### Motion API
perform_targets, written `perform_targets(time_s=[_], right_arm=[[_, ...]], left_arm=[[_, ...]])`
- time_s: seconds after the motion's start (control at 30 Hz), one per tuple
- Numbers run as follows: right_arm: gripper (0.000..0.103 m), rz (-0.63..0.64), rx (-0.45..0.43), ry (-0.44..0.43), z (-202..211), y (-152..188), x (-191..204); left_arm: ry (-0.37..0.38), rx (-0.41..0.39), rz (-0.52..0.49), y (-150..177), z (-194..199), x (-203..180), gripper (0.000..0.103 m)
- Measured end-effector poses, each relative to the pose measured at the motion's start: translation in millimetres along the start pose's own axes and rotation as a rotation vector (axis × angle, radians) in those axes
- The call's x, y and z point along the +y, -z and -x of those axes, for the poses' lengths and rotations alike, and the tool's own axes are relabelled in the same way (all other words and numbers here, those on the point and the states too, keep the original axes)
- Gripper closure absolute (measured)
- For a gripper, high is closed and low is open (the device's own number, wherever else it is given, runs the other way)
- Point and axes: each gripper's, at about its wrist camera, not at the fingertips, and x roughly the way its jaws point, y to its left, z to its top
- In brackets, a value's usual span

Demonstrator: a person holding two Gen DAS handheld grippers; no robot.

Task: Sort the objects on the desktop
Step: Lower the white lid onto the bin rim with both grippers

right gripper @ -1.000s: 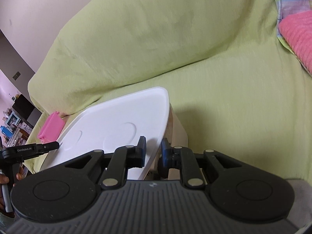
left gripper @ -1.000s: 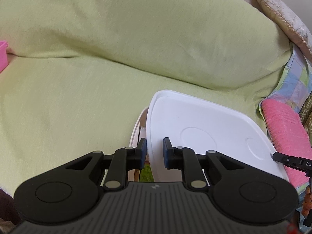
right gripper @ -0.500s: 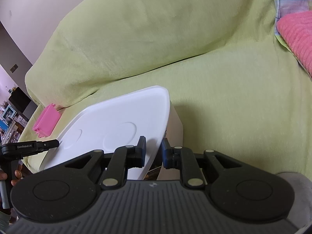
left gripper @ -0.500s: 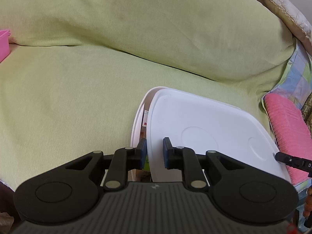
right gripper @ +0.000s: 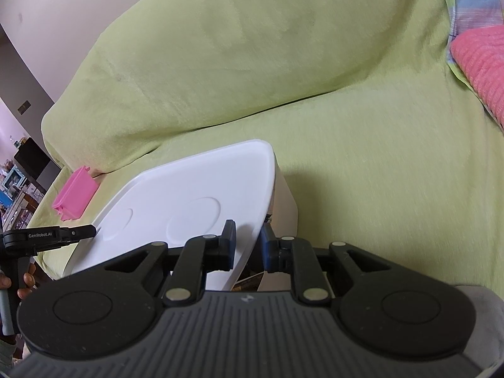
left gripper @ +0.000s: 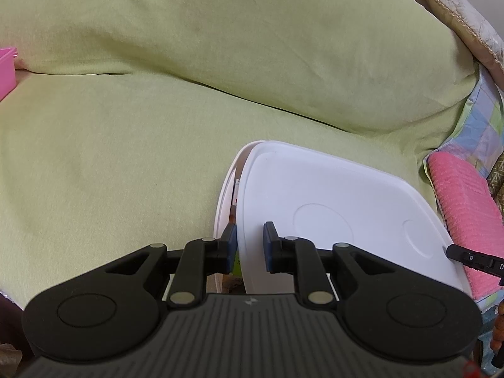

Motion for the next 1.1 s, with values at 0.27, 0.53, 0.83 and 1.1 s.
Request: perform_targets(time_s=[0.27, 0.53, 0.83, 1.1], right_arm=[[0.088, 0.003, 0.002, 0.005, 0, -1, 1], [0.088, 0.003, 0.002, 0.008, -1, -2, 3], [0.088, 0.014, -0.002, 0.022, -5, 2, 5], [0.088, 0.022, 0.006, 0.036, -9, 5, 9]], left_arm=[[-0.001, 0.003, -0.001, 2, -4, 0, 0.084], [-0.006, 0.004, 0.004, 4, -5, -3, 0.084], [-0.01, 0.011, 0.004, 7, -8, -1, 0.084], [-0.017, 0.024, 0.006, 11, -10, 3, 0.084]])
